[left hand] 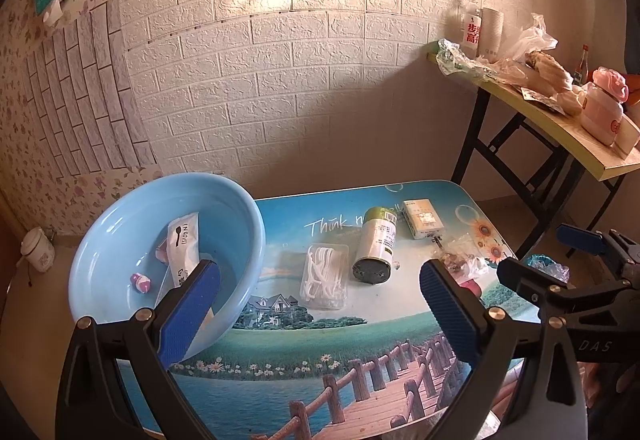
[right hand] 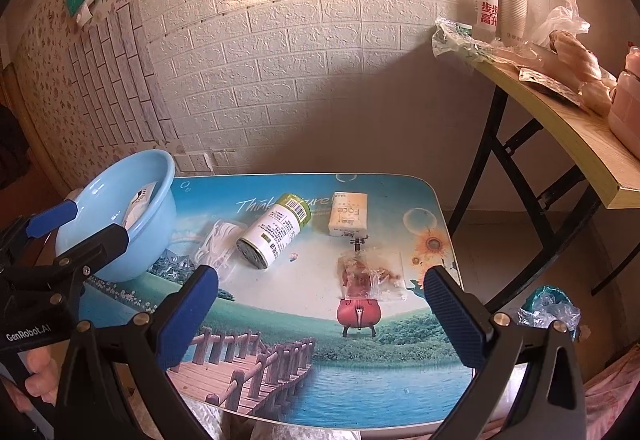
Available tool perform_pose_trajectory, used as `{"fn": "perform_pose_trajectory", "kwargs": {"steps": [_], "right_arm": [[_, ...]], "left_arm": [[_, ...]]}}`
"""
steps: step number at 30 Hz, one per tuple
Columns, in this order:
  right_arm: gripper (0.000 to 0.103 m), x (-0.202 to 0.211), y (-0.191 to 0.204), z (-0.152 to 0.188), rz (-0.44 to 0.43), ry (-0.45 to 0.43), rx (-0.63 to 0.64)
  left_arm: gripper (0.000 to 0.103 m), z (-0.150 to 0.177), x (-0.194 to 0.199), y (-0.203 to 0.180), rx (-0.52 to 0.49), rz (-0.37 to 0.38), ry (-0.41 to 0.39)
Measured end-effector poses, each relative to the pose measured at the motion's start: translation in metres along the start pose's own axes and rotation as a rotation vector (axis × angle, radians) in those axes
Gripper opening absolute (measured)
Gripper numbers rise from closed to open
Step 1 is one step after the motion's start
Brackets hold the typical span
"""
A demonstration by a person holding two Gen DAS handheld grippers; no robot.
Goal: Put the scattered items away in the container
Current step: 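Reach the left tool to the floss-pick box while the right tool approaches the snack bag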
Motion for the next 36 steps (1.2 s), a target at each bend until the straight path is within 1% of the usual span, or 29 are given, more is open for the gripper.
{"fn": "perform_pose_trajectory", "kwargs": {"steps": [11, 16, 23, 28, 29, 32, 36], "right_arm": [[0.103, -0.031, -0.010, 0.001, 0.002, 0.009, -0.003], [0.103, -0.049, -0.015, 0.004, 0.003, 0.024, 0.017], [0.103, -0.070, -0.027, 0.005, 0.001, 0.023, 0.026], [0.103, -0.086, -0.038, 0.009, 0.027, 0.018, 0.058], [0.103, -0.090, -0.040, 0.009, 0.029, 0.023, 0.056], [0.103, -0.102, -0.045, 0.011, 0.026, 0.036, 0.043], [0.103, -0.114, -0.044, 0.015, 0.033, 0.048, 0.075]], "left_arm": [[0.101, 0.006, -0.035, 0.000, 0.021, 0.018, 0.037], [0.101, 0.009, -0.053, -0.004, 0.000, 0.014, 0.047], [0.101, 0.014, -0.078, -0.007, 0.005, 0.033, 0.071], [0.101, 0.019, -0.098, -0.009, 0.002, 0.040, 0.089], [0.101, 0.019, -0.100, -0.010, -0.007, 0.021, 0.082], [0.102, 0.020, -0.106, -0.016, -0.047, 0.000, 0.065], [0.102, 0.019, -0.109, -0.026, -0.068, 0.016, 0.051]]}}
Point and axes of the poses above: each gripper's, at about its wrist camera, not at the fingertips, and x roughly against the way its jaws point, y to its left, z to its underside, the point moved 5 cm from there along -x, roughly the way its jaws point, and after that the axes turned 5 degrees about y, right-handed, at the moved point
